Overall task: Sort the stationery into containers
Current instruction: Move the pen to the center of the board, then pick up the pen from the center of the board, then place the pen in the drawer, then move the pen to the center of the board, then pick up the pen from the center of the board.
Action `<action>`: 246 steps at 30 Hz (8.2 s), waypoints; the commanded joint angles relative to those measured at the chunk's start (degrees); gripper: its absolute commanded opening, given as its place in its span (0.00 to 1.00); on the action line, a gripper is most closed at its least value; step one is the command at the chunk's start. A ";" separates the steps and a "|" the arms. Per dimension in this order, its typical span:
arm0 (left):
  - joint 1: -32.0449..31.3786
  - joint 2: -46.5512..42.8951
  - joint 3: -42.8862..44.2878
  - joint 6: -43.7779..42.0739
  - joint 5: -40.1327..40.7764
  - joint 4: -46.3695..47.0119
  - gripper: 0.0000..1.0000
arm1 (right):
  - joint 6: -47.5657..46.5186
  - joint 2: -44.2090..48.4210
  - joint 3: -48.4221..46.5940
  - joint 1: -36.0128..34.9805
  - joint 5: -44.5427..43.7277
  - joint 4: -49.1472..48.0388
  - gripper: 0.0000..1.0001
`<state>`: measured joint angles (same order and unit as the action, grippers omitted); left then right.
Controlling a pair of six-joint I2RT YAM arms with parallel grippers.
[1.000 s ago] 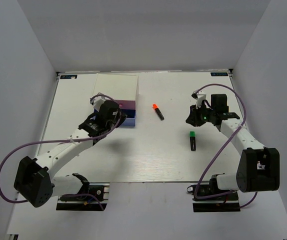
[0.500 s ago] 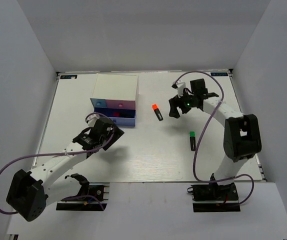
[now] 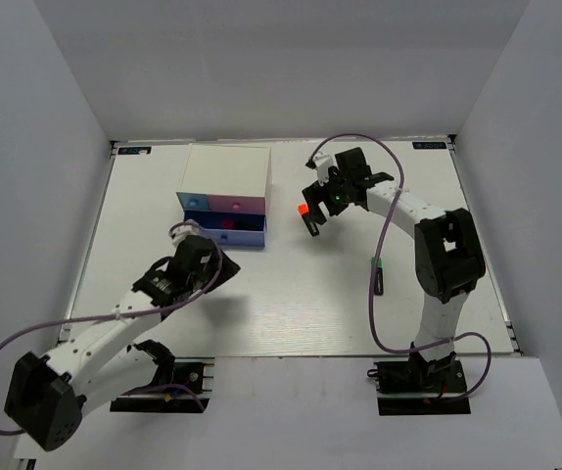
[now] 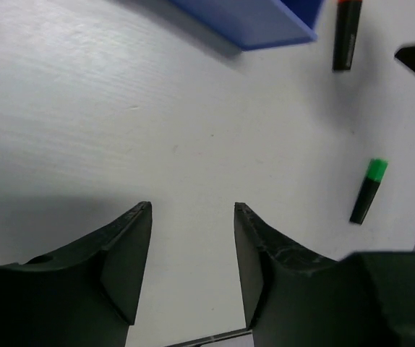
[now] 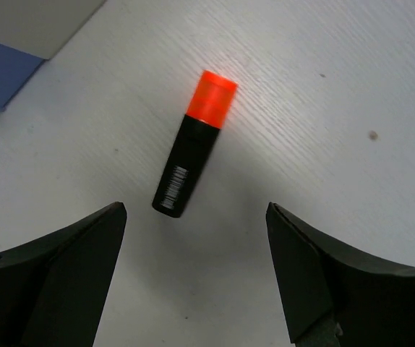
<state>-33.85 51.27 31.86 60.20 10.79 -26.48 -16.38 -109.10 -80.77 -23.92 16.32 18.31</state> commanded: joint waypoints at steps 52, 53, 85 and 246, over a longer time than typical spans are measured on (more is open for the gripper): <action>-7.81 92.95 102.08 -12.48 1.34 -30.82 0.60 | 15.94 32.72 32.08 26.91 5.83 -6.79 0.53; -7.81 92.96 102.09 -12.48 1.34 -30.82 0.60 | 15.94 32.98 32.52 26.91 5.83 -7.14 0.53; -8.43 90.60 83.55 -28.21 2.67 -33.39 0.22 | 18.14 34.65 33.93 27.26 8.64 -8.46 0.54; 7.57 -8.73 -11.11 9.49 -2.52 -3.67 0.89 | -30.46 9.97 -7.64 -14.39 25.69 7.46 0.00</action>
<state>-26.57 43.16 21.39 69.49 8.10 -30.81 -45.54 -97.89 -85.03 -35.46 39.22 29.89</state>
